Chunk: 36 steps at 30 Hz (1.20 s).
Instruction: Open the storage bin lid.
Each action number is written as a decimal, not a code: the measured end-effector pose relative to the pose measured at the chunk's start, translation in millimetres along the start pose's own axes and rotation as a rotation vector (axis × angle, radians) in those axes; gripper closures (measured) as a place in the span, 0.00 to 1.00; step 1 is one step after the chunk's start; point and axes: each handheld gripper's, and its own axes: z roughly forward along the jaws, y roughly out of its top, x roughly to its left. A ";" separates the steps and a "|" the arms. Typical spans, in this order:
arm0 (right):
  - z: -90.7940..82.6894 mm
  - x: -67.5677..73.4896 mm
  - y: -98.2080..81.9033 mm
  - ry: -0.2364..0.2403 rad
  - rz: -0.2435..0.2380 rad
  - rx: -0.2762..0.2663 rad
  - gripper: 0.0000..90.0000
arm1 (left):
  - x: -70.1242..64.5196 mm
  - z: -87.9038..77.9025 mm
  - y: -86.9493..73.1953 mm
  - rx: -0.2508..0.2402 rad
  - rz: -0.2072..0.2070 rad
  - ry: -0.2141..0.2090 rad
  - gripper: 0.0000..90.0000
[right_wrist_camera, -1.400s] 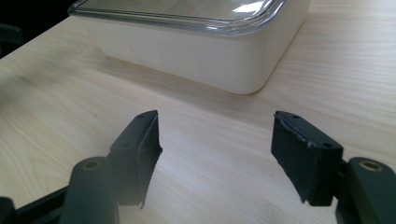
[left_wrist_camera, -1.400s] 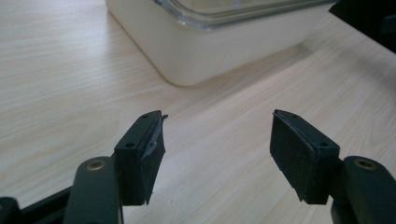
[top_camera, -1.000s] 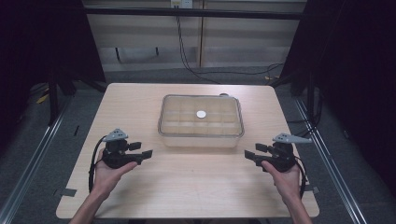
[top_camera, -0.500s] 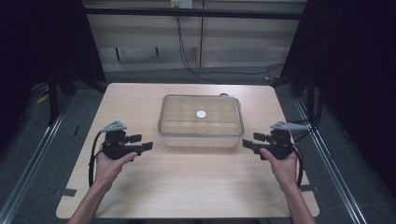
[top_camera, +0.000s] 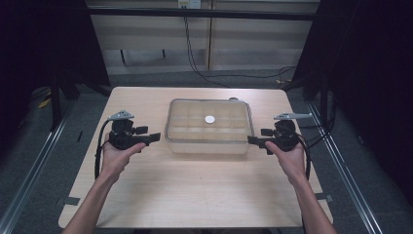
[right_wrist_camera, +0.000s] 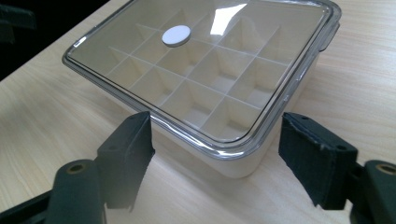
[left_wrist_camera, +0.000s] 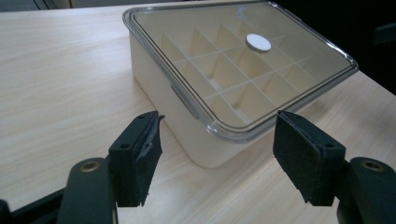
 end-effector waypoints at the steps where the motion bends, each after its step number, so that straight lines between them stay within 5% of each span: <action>1: 1.7 -0.5 1.3 0.000 -0.003 0.006 0.30 | 0.0 0.0 0.0 0.000 0.000 0.000 0.36; 7: 12.2 -6.3 14.1 0.014 0.006 0.023 0.36 | 1.2 16.7 16.8 0.028 0.006 -0.021 0.35; 9: 13.7 -4.8 19.2 -0.017 -0.048 0.020 0.43 | 1.7 18.8 18.0 0.034 0.006 -0.024 0.35; 13: 19.3 -6.1 25.8 0.001 -0.019 0.042 0.35 | 5.2 26.3 20.3 0.054 -0.009 -0.024 0.33; 17: 28.8 -6.5 25.2 -0.092 -0.055 0.085 0.31 | 7.7 32.9 21.2 0.088 0.001 -0.019 0.35; 19: 34.1 -8.0 22.9 -0.089 -0.057 0.104 0.31 | 9.8 35.6 21.0 0.088 -0.011 -0.023 0.35; 25: 46.1 -25.4 20.4 -0.057 0.055 0.090 0.28 | 14.0 43.0 18.8 0.096 -0.028 -0.019 0.31; 36: 60.4 -35.3 23.5 -0.025 0.079 0.140 0.26 | 20.9 64.9 15.2 0.143 -0.051 -0.010 0.27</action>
